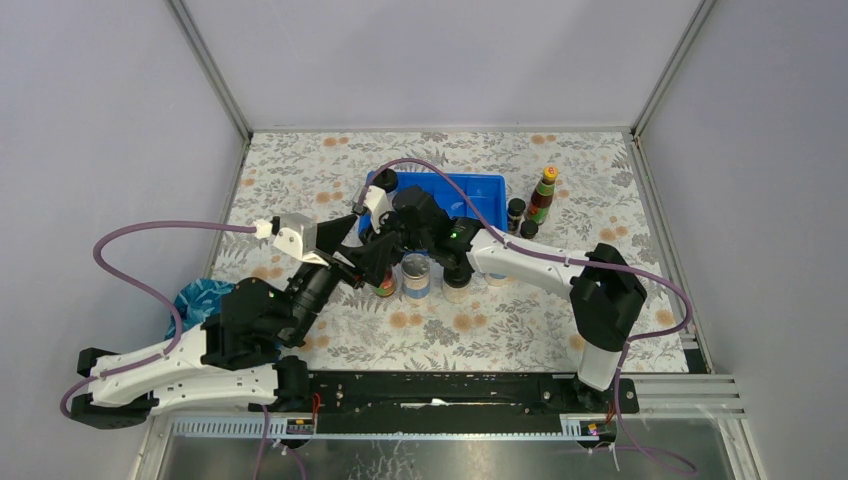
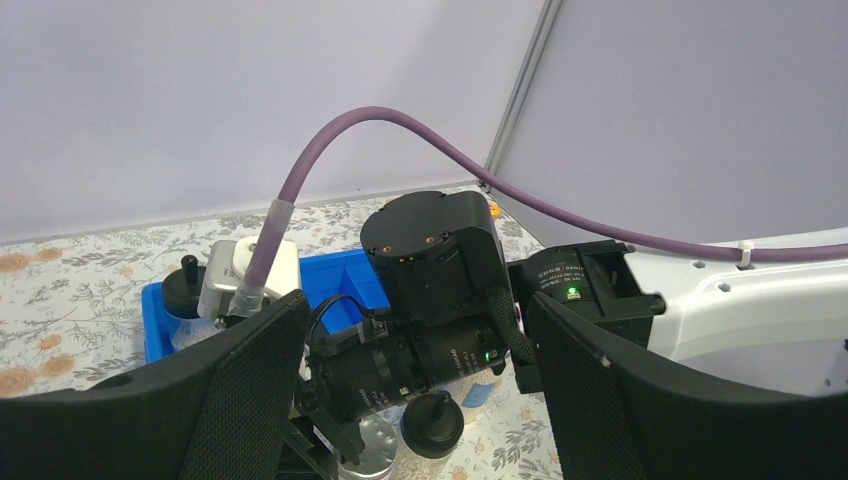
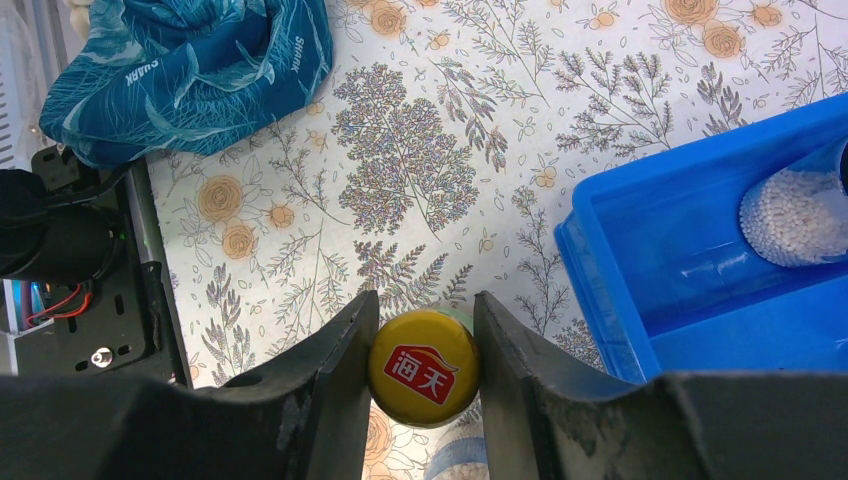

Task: Organize the condiment bottles
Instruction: Pick up the bottle from the center of the board, then place the bottle in the storage box.

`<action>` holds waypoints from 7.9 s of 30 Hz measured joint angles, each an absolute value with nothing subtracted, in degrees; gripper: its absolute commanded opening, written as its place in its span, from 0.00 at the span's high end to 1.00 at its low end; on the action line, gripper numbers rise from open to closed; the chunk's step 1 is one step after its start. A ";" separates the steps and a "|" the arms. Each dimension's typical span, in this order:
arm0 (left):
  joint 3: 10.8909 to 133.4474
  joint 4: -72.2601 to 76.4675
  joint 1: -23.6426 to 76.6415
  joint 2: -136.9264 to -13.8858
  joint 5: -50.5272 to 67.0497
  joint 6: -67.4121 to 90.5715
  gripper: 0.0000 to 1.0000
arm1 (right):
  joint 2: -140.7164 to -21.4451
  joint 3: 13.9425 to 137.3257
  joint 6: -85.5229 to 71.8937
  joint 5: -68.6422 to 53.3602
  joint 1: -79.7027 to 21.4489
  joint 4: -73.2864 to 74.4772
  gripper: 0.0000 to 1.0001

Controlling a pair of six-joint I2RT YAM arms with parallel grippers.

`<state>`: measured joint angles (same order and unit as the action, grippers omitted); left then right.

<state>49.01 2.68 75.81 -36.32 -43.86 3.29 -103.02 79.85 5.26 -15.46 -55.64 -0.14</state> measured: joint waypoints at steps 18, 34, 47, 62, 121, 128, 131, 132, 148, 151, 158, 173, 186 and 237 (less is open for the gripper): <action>48.84 2.70 75.81 -35.94 -43.83 3.25 0.16 | -102.89 79.88 5.39 -15.35 -55.68 0.08 1.00; 48.71 2.76 75.81 -35.38 -43.18 2.57 0.16 | -102.37 80.95 6.24 -14.04 -55.83 3.62 1.00; 48.71 2.79 75.81 -35.22 -42.72 2.28 0.16 | -102.37 83.15 7.31 -13.10 -55.83 8.10 1.00; 48.71 2.76 75.81 -34.87 -42.44 1.74 0.16 | -102.37 88.05 7.77 -12.95 -55.83 9.56 1.00; 48.73 2.68 75.81 -33.39 -42.26 1.69 0.15 | -104.27 104.49 10.24 -10.09 -50.19 18.81 1.00; 48.73 2.68 75.81 -33.41 -41.89 1.69 0.15 | -105.73 107.07 10.04 -10.20 -46.65 19.25 1.00; 48.73 2.68 75.81 -33.41 -41.74 1.69 0.15 | -106.96 108.42 10.02 -10.41 -45.17 19.33 1.00; 48.73 2.68 75.81 -33.41 -41.67 1.69 0.15 | -107.44 108.86 9.98 -10.55 -44.62 19.38 1.00; 48.73 2.68 75.81 -33.80 -41.28 1.69 0.15 | -115.07 114.65 8.05 -13.26 -37.74 19.42 1.00; 48.73 2.68 75.81 -34.04 -41.10 1.69 0.15 | -116.18 115.48 7.79 -13.65 -36.67 19.29 1.00; 48.73 2.70 75.81 -35.16 -40.84 0.89 0.15 | -118.61 116.42 7.20 -15.05 -34.79 18.63 1.00; 48.34 2.98 75.81 -36.80 -39.20 0.47 0.14 | -123.68 119.09 6.20 -18.04 -31.18 16.51 1.00; 47.48 3.20 75.81 -38.28 -38.02 0.43 0.13 | -126.69 120.01 5.72 -20.18 -29.93 15.57 1.00; 46.24 3.99 75.81 -39.11 -36.10 -0.12 0.12 | -126.28 114.50 4.14 -23.29 -29.45 3.38 0.29</action>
<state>46.24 3.99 75.81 -39.11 -36.10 -0.12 -126.28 114.50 4.14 -23.29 -29.45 3.38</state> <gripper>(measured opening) 0.876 0.703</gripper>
